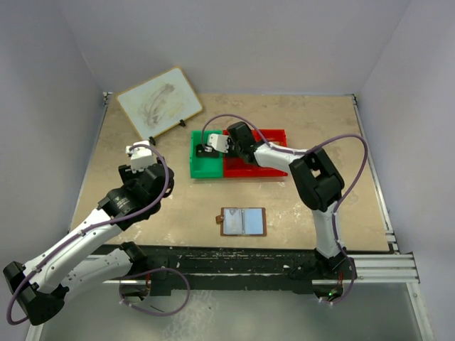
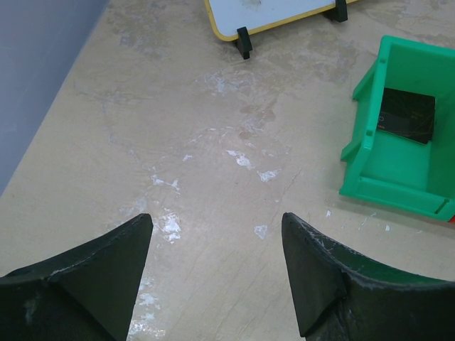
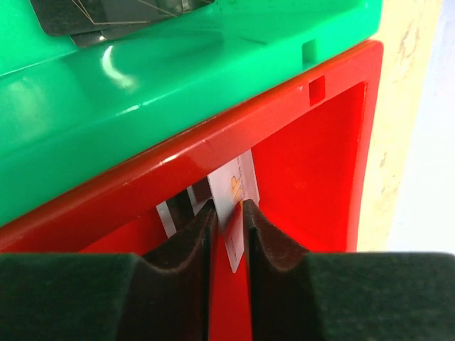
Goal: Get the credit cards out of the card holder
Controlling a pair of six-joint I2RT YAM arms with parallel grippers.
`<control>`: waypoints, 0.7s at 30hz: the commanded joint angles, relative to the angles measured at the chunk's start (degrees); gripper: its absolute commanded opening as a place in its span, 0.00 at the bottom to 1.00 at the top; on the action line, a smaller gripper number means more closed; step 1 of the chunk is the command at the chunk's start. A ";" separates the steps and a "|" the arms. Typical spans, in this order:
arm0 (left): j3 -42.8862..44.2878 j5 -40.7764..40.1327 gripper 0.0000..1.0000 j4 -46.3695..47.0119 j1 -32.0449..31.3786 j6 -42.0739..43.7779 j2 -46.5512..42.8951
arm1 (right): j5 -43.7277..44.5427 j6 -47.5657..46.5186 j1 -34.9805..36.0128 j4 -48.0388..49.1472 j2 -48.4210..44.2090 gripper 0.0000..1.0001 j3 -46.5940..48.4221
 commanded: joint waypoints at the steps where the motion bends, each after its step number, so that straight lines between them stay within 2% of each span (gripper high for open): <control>1: 1.45 -0.90 0.71 1.18 0.38 0.19 -0.49 | -1.04 0.56 -0.43 -1.48 -2.28 0.28 1.95; 5: 1.47 -0.79 0.70 1.18 0.38 0.25 -0.43 | -0.94 1.35 -0.43 -1.70 -3.28 0.31 1.50; 7: 1.43 -0.73 0.70 1.25 0.38 0.28 -0.33 | -1.23 1.93 -0.42 -2.28 -3.87 0.37 1.68; 16: 1.43 -0.47 0.70 1.23 0.39 0.27 -0.06 | -5.46 7.30 -0.37 -3.63 -9.23 0.41 0.90; 21: 1.43 -0.32 0.70 1.27 0.39 0.36 0.22 | -7.96 18.00 -0.37 -2.33 -12.74 0.42 -0.37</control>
